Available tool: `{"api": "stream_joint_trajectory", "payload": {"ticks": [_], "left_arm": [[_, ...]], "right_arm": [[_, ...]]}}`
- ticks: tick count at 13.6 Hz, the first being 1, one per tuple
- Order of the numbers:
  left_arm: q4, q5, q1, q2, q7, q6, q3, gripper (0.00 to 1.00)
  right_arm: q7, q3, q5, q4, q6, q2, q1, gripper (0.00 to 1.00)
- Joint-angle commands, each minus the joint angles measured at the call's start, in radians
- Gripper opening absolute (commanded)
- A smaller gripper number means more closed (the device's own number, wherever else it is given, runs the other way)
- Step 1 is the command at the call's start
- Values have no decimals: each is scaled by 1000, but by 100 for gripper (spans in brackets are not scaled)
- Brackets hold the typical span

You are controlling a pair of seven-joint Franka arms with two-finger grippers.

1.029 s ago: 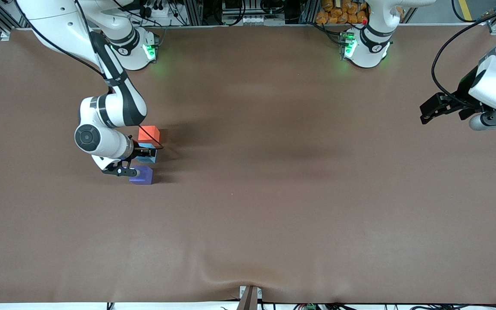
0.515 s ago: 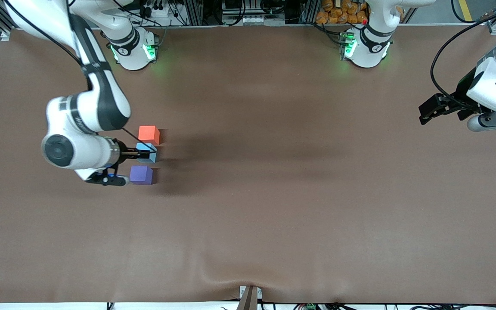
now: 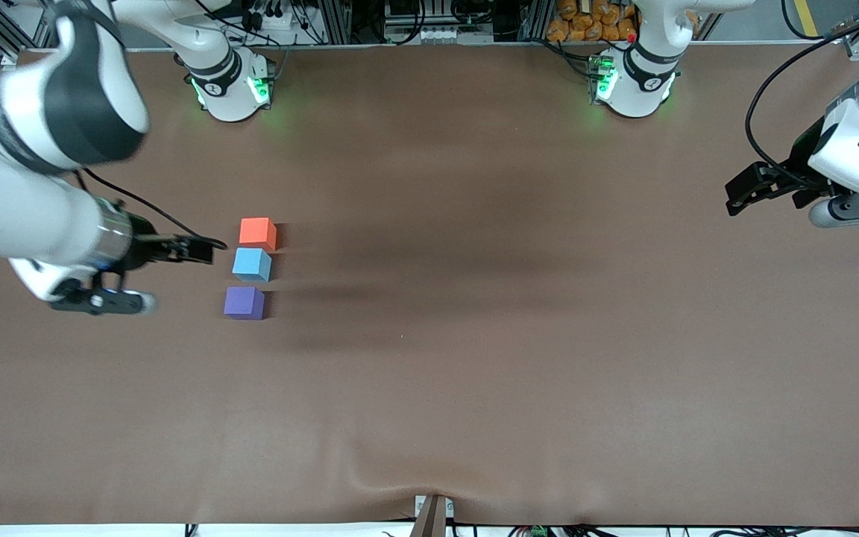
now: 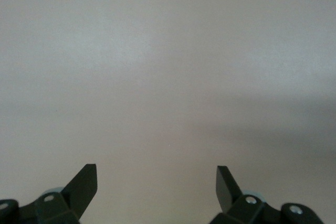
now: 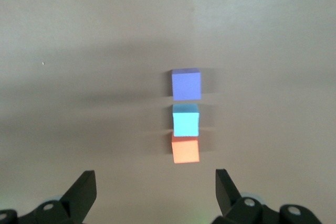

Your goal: Place blue block between orange and purple blocks

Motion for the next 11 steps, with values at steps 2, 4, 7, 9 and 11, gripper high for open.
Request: {"api": "stream_joint_trajectory", "payload": {"ticks": [2,4,7,9,11], "left_arm": [[-30,13,-3,-18,16,10,-20,100],[-29,14,-4,-12,13,13,-26,100],[-26,13,2,-9,13,21,-26,100],[-24,14,2,-9,13,21,-26,100],[-24,14,7,-10,13,21,-26,100]], "right_arm": [[-19,113,-8,105,-122,-56,-145,100],[-121,143,-34,116,-174,-118,-169,100],[-123,138,-74,47,-168,-233,-179,100],[-123,138,-74,-75,-107,-303,-204,100],[-127,140,-73,-125,-93,-337,-212,100]]}}
